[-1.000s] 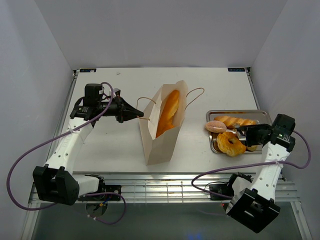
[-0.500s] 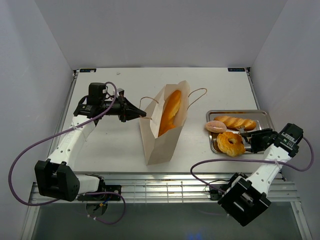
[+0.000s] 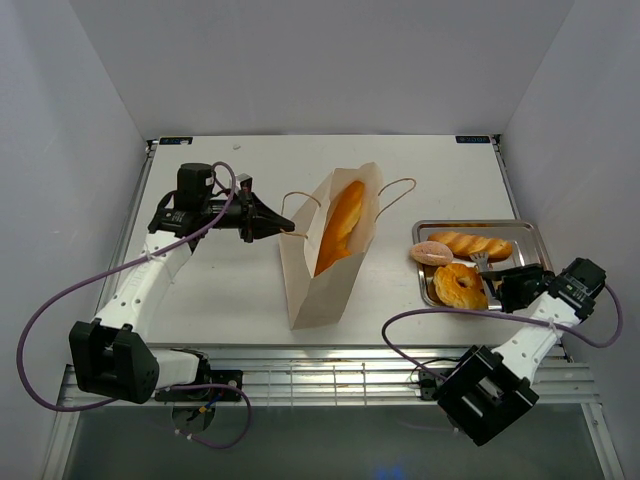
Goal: Place the fake bread into the paper bag
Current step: Pick up the fake bread from the plate.
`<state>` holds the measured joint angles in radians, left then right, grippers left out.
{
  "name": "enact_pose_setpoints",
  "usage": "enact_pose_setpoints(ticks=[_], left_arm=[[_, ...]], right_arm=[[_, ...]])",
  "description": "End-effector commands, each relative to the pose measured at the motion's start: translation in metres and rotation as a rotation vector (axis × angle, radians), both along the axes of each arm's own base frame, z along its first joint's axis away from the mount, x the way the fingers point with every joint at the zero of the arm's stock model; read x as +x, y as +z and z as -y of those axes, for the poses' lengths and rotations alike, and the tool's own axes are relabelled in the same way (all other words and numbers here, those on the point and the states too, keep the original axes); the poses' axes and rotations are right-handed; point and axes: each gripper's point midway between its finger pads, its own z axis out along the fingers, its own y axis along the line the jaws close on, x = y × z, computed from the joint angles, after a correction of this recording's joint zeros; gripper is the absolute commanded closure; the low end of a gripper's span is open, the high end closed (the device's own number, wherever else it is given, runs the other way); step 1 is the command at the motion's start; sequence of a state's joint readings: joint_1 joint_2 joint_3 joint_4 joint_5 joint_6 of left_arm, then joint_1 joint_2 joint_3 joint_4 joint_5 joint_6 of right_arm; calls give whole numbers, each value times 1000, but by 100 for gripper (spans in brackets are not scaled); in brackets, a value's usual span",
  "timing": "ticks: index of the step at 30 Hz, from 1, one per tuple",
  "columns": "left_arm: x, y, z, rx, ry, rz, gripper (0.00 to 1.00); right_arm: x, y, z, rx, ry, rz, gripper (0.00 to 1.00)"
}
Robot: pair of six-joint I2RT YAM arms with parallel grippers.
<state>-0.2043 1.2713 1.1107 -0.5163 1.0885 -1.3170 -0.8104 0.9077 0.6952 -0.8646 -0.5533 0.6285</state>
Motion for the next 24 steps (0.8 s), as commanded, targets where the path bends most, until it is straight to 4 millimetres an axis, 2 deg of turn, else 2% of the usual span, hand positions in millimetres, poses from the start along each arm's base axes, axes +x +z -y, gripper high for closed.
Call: enact_pose_setpoints(ticks=[1, 7, 16, 24], left_arm=[[-9, 13, 4, -44, -44, 28, 100], [-6, 13, 8, -51, -55, 28, 100], [-5, 16, 8, -53, -51, 33, 100], [-8, 15, 7, -62, -56, 23, 100]], right_arm=[[1, 0, -2, -2, 13, 49, 52], [7, 0, 6, 38, -59, 90, 52], [23, 43, 39, 15, -154, 144, 52], [13, 35, 38, 75, -207, 115, 52]])
